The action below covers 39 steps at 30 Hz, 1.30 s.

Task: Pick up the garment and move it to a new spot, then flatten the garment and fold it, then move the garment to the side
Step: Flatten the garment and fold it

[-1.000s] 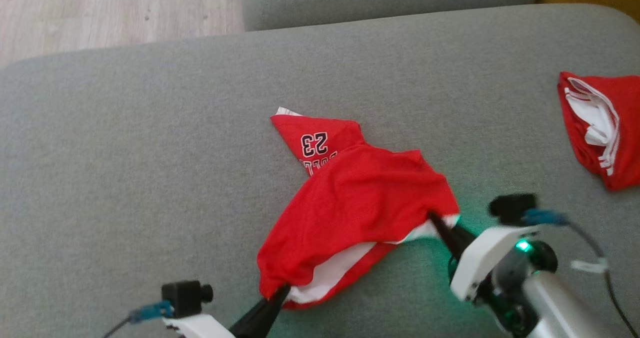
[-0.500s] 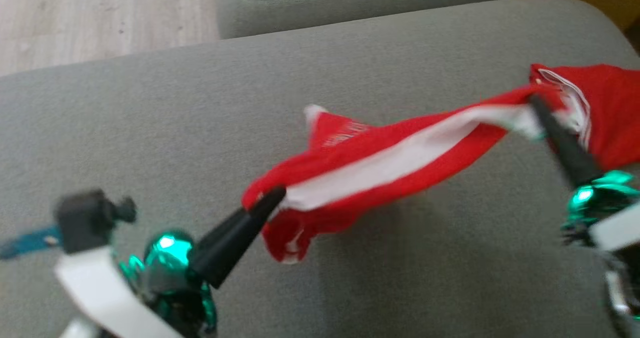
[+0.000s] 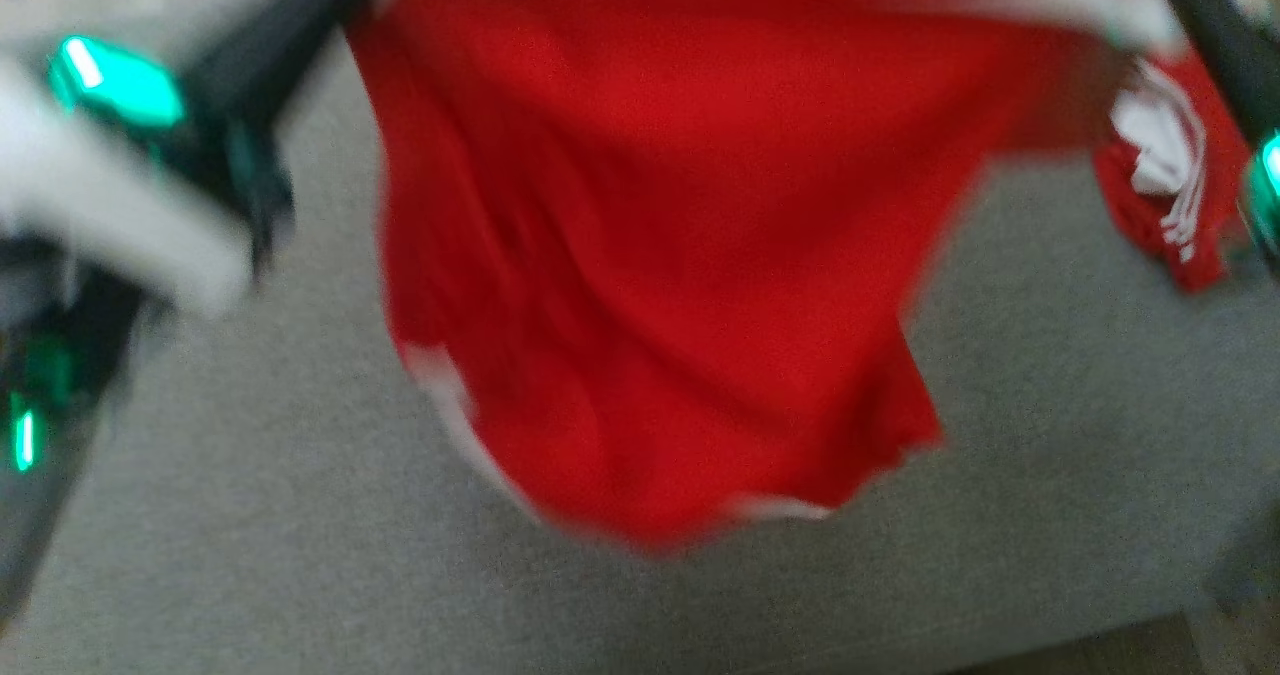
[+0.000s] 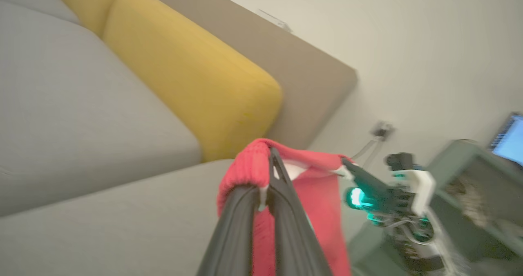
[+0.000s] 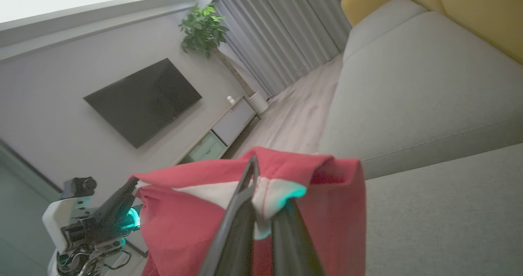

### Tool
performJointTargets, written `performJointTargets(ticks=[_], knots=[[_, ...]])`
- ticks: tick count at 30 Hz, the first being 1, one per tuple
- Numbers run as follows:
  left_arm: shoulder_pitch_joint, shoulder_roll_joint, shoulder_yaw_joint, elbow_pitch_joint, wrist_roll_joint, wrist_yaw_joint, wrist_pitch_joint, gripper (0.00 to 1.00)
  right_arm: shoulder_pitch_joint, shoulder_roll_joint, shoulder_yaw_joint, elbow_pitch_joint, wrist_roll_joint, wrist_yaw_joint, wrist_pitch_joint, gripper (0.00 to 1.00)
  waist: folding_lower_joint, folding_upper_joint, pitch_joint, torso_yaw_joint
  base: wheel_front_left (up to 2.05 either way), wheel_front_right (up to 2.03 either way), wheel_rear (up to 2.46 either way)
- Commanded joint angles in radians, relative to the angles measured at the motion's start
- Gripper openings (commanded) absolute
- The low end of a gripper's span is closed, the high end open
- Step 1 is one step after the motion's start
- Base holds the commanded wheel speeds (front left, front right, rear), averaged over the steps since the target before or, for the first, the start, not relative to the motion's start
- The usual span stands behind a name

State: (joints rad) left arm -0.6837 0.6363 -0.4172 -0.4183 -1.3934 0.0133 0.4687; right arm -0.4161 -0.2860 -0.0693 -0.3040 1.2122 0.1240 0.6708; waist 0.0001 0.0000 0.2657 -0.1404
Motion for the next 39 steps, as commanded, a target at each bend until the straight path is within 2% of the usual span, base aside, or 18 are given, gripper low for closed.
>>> performJointTargets(ticks=[1,2,4,7,10,12,14,16,17,20,24,28,30,35,39], knots=[[-0.193,-0.028,0.037,0.140,0.109,0.013,-0.042,0.00,-0.219,0.105,0.023,0.093,-0.143,0.007,0.018,0.00,-0.0001,0.0000,0.135,-0.018,0.00,0.00,0.00],[-0.263,-0.043,0.018,0.215,0.161,0.003,-0.050,0.00,-0.309,0.163,0.018,0.159,-0.218,0.007,0.011,0.00,-0.0001,0.0000,0.160,-0.024,0.00,0.00,0.00],[-0.402,-0.070,-0.002,0.376,0.277,-0.015,-0.100,0.00,-0.486,0.220,0.014,0.281,-0.339,0.007,-0.039,0.00,-0.0001,0.0000,0.205,-0.031,0.00,0.00,0.00],[-0.526,-0.112,-0.008,0.531,0.368,-0.031,-0.183,0.00,-0.629,0.233,0.019,0.404,-0.423,0.007,-0.122,0.00,-0.0001,0.0000,0.238,-0.032,0.00,0.00,0.00],[-0.665,-0.175,-0.007,0.722,0.460,-0.063,-0.331,0.00,-0.772,0.235,0.070,0.560,-0.410,0.007,-0.301,0.00,-0.0001,0.0000,0.276,-0.027,0.00,0.00,0.00],[-0.706,-0.203,-0.022,0.816,0.495,-0.096,-0.410,0.00,-0.806,0.235,0.107,0.648,-0.382,0.007,-0.412,0.00,-0.0001,0.0000,0.283,-0.023,0.00,0.00,0.00],[-0.702,-0.219,-0.046,0.876,0.508,-0.124,-0.476,0.00,-0.787,0.235,0.172,0.708,-0.379,0.007,-0.453,0.00,-0.0001,0.0000,0.280,-0.017,0.00,0.00,0.00],[-0.651,-0.224,-0.087,0.905,0.511,-0.138,-0.525,0.00,-0.731,0.235,0.220,0.747,-0.390,0.007,-0.470,0.00,-0.0001,0.0000,0.265,-0.010,0.00,0.00,0.00],[-0.569,-0.223,-0.132,0.902,0.491,-0.142,-0.562,0.00,-0.657,0.217,0.260,0.759,-0.388,0.007,-0.477,0.00,-0.0001,0.0000,0.248,-0.003,0.00,0.00,0.00],[-0.416,-0.194,-0.218,0.835,0.442,-0.143,-0.607,0.00,-0.528,0.164,0.311,0.740,-0.366,0.007,-0.478,0.00,-0.0001,0.0000,0.220,0.007,0.00,0.00,0.00],[-0.212,-0.136,-0.302,0.737,0.388,-0.144,-0.671,0.00,-0.332,0.067,0.393,0.646,-0.334,0.007,-0.452,0.00,-0.0001,0.0000,0.180,0.023,0.00,0.00,0.00],[0.029,-0.091,-0.331,0.635,0.346,-0.143,-0.713,0.00,-0.110,-0.042,0.449,0.535,-0.330,0.007,-0.426,0.00,-0.0001,0.0000,0.088,0.028,0.00,0.00,0.00],[0.161,-0.070,-0.342,0.580,0.352,-0.124,-0.722,0.00,0.010,-0.096,0.456,0.482,-0.344,0.007,-0.406,0.00,-0.0001,0.0000,0.034,0.032,0.00,0.00,0.00],[0.486,-0.054,-0.345,0.378,0.320,-0.021,-0.729,0.00,0.342,-0.193,0.360,0.286,-0.351,0.007,-0.334,0.00,-0.0001,0.0000,-0.048,0.055,0.00,0.00,0.00],[0.643,-0.042,-0.336,0.211,0.302,0.037,-0.730,0.00,0.556,-0.204,0.219,0.077,-0.336,0.007,-0.267,0.00,-0.0001,0.0000,-0.047,0.083,0.00,0.00,0.00]])
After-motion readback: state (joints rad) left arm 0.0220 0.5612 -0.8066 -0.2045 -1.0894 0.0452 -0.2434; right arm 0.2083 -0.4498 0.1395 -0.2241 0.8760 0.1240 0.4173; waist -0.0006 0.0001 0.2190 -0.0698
